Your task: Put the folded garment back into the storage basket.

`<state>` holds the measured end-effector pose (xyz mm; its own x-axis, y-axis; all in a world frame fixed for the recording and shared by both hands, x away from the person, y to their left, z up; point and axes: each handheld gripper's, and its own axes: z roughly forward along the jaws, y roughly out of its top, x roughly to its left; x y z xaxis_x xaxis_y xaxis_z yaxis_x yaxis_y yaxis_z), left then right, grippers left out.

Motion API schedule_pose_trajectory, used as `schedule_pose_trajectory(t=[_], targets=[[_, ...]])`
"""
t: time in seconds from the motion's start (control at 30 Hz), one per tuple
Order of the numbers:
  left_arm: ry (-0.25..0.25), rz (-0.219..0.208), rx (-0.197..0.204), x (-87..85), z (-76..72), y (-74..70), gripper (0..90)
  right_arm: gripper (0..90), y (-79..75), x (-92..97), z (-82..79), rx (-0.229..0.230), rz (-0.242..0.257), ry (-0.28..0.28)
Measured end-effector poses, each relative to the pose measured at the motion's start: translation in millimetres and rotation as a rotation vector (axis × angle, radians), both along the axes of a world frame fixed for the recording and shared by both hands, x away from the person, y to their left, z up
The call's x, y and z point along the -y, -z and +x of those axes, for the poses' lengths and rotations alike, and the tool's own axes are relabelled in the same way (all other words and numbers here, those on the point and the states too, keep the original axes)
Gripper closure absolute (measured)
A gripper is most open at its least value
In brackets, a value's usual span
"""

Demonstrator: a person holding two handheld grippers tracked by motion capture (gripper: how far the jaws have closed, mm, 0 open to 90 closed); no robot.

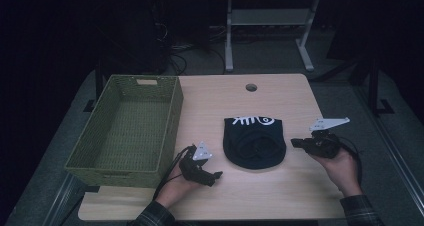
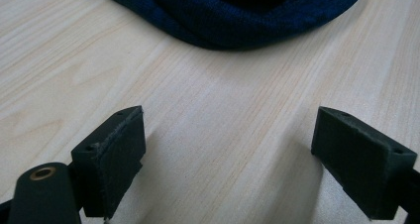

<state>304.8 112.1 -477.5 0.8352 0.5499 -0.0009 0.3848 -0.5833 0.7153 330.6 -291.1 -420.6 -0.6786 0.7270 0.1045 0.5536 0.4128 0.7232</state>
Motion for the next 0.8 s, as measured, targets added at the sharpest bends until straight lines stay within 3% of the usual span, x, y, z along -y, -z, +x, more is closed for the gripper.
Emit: schedule_pose_trajectory(t=[0.43, 0.8], targets=[[-0.002, -0.01, 0.002, 0.4, -0.1, 0.5, 12.4, 90.0, -11.8, -7.8, 30.1, 0.027, 0.003, -0.021], [-0.004, -0.005, -0.002, 0.4, -0.2, 0.0, 12.5, 90.0, -16.9, -14.8, 64.6, 0.013, -0.014, 0.002]])
